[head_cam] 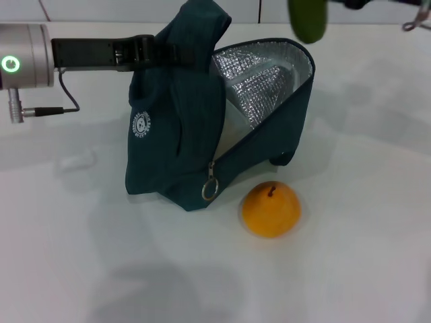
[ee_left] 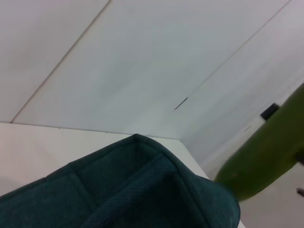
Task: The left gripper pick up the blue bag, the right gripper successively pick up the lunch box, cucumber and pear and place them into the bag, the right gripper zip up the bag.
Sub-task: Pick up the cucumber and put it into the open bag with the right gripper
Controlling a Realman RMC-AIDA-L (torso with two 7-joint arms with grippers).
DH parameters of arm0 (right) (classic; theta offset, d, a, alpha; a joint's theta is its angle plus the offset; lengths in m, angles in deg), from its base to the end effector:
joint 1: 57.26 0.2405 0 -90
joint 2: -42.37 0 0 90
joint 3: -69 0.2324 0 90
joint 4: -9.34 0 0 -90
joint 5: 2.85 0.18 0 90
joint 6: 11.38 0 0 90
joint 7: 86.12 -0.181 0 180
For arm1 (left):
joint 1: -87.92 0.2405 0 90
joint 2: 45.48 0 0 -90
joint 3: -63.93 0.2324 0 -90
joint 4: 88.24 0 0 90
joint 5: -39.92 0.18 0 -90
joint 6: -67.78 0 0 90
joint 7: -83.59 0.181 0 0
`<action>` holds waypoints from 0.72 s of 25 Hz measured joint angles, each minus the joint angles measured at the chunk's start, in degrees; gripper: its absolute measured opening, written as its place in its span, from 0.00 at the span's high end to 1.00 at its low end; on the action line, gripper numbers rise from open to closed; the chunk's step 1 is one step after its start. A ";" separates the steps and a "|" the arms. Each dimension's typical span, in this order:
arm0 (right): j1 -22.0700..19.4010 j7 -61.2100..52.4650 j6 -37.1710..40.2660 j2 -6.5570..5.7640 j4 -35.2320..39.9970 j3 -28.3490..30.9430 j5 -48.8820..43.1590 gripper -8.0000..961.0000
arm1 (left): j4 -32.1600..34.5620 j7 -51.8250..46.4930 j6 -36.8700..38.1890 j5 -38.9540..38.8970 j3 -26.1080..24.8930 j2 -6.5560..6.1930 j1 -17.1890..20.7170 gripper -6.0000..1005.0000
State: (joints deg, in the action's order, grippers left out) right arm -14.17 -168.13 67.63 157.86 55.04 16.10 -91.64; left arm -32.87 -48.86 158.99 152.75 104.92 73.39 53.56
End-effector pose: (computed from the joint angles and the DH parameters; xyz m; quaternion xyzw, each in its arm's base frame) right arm 0.0770 0.3893 0.0343 -0.9138 0.0511 0.3534 0.1935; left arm -0.1602 0.3455 0.0257 -0.8321 -0.4744 -0.2783 0.0718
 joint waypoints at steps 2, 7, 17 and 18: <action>1.63 1.78 -0.71 -0.01 -3.93 -0.01 0.07 0.34 | 0.00 0.00 -0.05 0.00 0.03 0.03 0.00 0.91; 4.89 7.32 -3.91 0.18 -11.07 -1.92 0.06 0.34 | -0.03 0.00 -0.43 0.00 -0.01 0.06 0.00 0.90; 5.70 9.86 -10.07 0.38 -14.84 -11.03 0.34 0.32 | -0.09 0.00 -1.44 0.00 -0.28 0.24 0.12 0.90; 5.73 9.59 -10.57 0.36 -14.84 -11.59 0.33 0.32 | -0.09 0.00 -1.52 0.00 -0.28 0.24 0.12 0.90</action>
State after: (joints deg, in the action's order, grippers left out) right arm -8.44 -158.54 57.06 158.22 40.20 4.51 -91.31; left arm -32.96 -48.86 157.47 152.75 104.64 73.63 53.68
